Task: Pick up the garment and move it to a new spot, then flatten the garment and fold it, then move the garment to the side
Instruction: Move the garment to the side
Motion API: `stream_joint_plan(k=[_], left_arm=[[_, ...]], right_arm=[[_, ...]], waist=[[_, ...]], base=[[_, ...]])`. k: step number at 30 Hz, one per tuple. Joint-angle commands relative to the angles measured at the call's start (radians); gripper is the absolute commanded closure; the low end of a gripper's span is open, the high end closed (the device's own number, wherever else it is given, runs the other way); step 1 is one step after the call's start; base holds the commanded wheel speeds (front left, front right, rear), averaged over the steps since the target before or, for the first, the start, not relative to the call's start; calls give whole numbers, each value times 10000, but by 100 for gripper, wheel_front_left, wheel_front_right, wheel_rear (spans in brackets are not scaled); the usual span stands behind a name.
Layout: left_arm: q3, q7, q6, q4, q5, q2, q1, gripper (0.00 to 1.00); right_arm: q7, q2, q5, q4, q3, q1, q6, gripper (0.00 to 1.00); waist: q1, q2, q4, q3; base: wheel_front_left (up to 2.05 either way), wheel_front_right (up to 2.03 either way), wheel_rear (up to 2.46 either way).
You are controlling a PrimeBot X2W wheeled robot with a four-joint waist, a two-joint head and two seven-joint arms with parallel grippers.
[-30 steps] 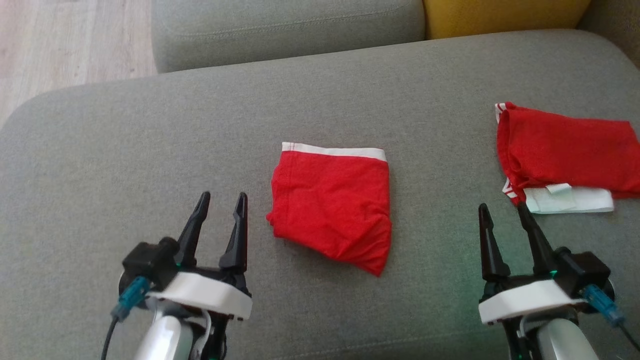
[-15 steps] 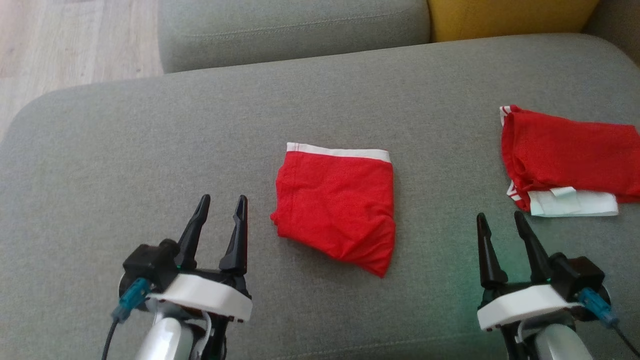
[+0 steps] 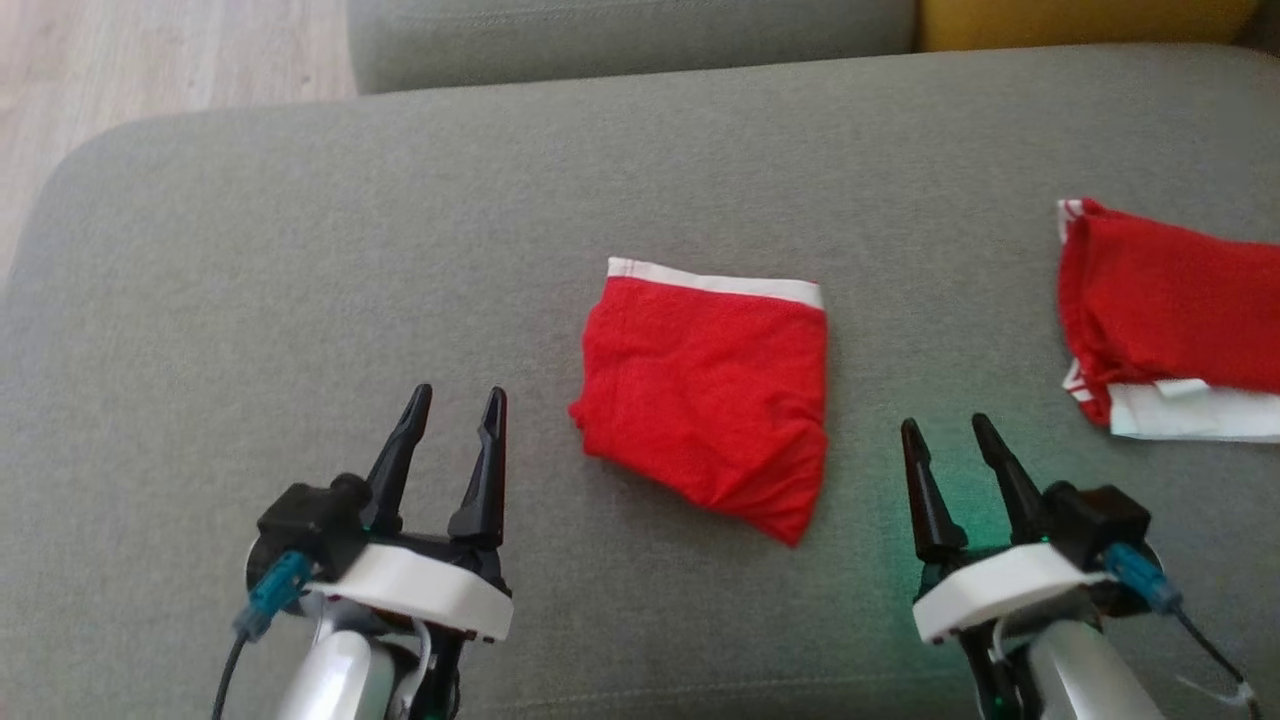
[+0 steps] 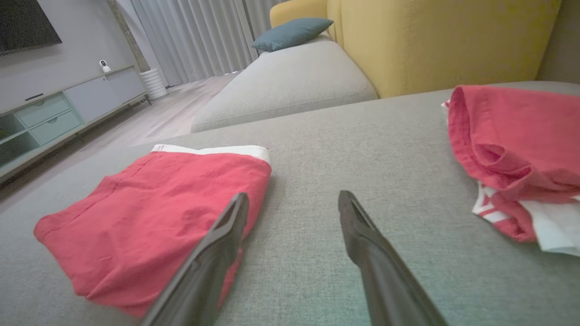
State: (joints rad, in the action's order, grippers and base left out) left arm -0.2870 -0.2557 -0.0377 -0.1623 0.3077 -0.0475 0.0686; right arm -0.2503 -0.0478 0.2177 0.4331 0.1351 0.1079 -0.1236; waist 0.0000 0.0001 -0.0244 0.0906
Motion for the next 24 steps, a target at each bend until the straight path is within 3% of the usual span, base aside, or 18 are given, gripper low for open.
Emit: stream_joint_plan(k=[1, 14, 24], left_arm=[[221, -61, -47, 293, -77, -28, 503, 0], [168, -61, -98, 187, -76, -28, 921, 0], [191, -61, -64, 263, -66, -28, 1016, 0]], right_arm=[[-40, -24, 103, -184, 285, 484, -71, 0], [710, -24, 1931, 1963, 1483, 1961, -71, 0], [771, -24, 2065, 3603, 2200, 2871, -71, 0]], waist=[[0, -1, 179, 167], [0, -1, 1173, 935], [0, -1, 1322, 1184]], base=[[0, 0, 0], [0, 0, 0], [0, 0, 0]])
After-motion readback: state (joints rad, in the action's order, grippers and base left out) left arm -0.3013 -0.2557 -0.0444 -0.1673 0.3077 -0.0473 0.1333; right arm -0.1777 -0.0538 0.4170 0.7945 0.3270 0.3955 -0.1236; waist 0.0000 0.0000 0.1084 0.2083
